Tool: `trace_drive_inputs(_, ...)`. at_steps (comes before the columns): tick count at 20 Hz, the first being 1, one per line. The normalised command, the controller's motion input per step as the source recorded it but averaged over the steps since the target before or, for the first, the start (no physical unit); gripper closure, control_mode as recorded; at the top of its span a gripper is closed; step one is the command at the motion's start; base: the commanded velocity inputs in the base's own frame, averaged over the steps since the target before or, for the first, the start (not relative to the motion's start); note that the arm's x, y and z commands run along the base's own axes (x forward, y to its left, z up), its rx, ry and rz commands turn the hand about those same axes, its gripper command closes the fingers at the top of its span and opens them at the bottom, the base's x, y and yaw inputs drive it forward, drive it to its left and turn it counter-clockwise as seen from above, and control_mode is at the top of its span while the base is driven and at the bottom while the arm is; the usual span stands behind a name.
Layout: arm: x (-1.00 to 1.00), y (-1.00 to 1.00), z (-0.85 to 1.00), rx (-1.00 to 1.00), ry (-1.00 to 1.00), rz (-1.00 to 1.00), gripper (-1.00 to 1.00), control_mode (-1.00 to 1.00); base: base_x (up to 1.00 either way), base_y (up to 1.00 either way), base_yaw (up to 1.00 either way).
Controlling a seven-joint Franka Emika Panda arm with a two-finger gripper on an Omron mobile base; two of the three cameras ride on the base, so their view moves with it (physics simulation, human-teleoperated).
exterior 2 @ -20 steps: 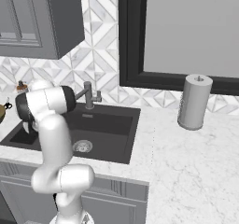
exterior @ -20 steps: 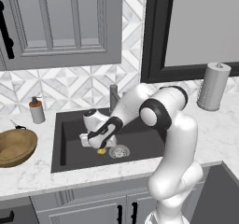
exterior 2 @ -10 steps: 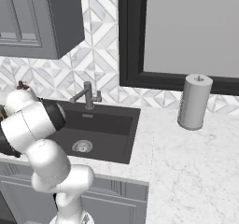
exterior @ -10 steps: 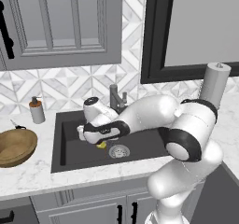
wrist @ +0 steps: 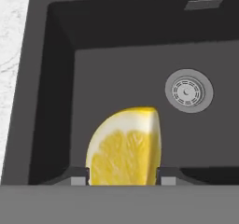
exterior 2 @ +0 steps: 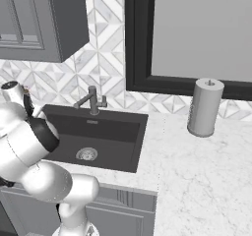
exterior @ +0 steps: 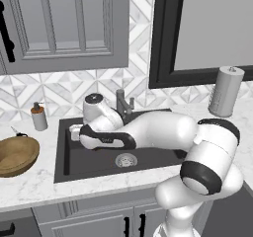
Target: Pick the lemon wedge from the sink and place it in the bowl. Then pick the bowl and place it in the microwave. Then close the microwave door and press the start button.
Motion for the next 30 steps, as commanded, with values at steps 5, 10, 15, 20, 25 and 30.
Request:
trace_drive_inputs(5,0.00,0.66,0.38,0.13,-0.08,0.22,1.00,-1.00,0.00,0.00,0.00)
trace_drive_inputs(10,0.00,0.77,0.54,0.10,0.00,0.19,1.00,-1.00,0.00,0.00,0.00)
trace_drive_inputs(15,0.02,0.91,0.03,0.03,0.01,0.10,1.00,-1.00,0.00,0.00,0.00)
trace_drive_inputs(20,0.00,0.80,-0.01,-0.02,0.01,0.00,1.00,-1.00,0.00,0.00,0.00)
trace_drive_inputs(25,0.00,0.57,0.05,-0.05,0.07,0.00,1.00,-1.00,0.00,0.00,0.00)
trace_drive_inputs(30,0.00,0.43,0.00,-0.05,0.08,0.00,1.00,-1.00,0.00,0.00,0.00)
